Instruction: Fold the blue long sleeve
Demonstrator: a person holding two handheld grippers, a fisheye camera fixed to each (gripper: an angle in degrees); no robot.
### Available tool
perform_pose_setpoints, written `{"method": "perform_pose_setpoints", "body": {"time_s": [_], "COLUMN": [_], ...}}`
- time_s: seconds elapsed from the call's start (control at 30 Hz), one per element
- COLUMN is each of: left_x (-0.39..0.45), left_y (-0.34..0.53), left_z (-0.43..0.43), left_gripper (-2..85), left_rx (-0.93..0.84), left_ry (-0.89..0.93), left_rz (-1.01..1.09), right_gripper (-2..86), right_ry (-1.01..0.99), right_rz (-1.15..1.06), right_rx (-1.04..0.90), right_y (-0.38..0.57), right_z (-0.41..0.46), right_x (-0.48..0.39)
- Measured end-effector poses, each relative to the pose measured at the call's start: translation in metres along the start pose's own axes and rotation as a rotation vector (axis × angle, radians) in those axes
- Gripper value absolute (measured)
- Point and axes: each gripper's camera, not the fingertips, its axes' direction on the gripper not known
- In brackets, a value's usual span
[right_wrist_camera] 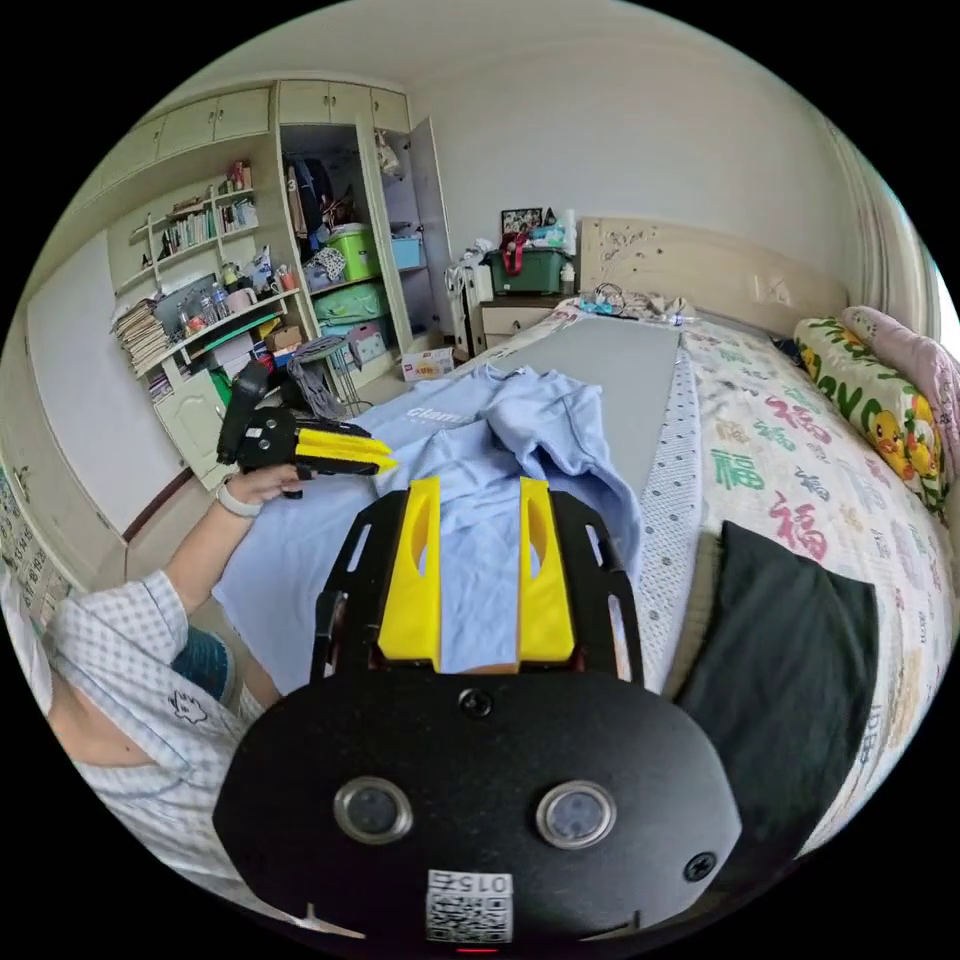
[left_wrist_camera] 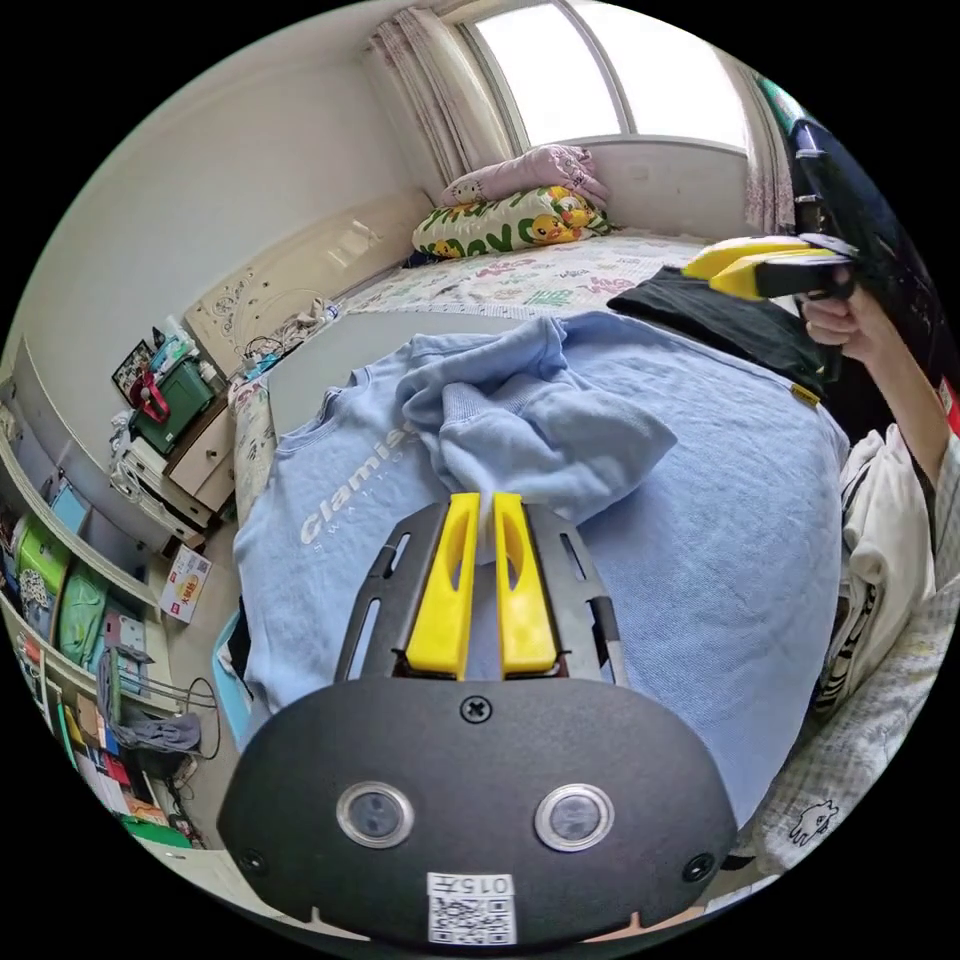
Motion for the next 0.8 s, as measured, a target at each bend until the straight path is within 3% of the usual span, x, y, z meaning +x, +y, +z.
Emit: {"method": "perform_pose_setpoints", "body": {"time_s": [0.13,0.2,0.33,0.47,0.7,0.8], "left_x": [-0.015,-0.029,-0.066,-0.112,-0.149,-0.145], "left_y": [0.033,0.053,0.075,0.113,0.141,0.138], "left_z": [-0.011,-0.006,0.009,0.021,0.075,0.093], "left_gripper": [2.1,2.3,3.2,6.8,15.6,14.1], "left_rx": [0.106,0.12,0.142,0.286,0.295,0.265], "left_ry": [0.096,0.163,0.208,0.368,0.764,0.945], "left_rz": [-0.006,-0.004,-0.151,-0.341,-0.402,-0.305], "right_gripper": [16.1,13.7,7.9,6.5,5.9,5.7], "right_ry": [-0.042,-0.214,-0.381,-0.551,-0.582,-0.486], "right_rz": [0.125,0.178,0.199,-0.013,-0.527,-0.549], "right_rx": [-0.076,-0.185,-0.197,0.034,-0.019,-0.026], "right_y": [-0.03,-0.039,-0.034,-0.014,0.016,0.027], "right_z": [0.067,0.093,0.093,0.042,-0.002,-0.005], "right_x": [0.031,0.058,0.086,0.08,0.004,0.0]}}
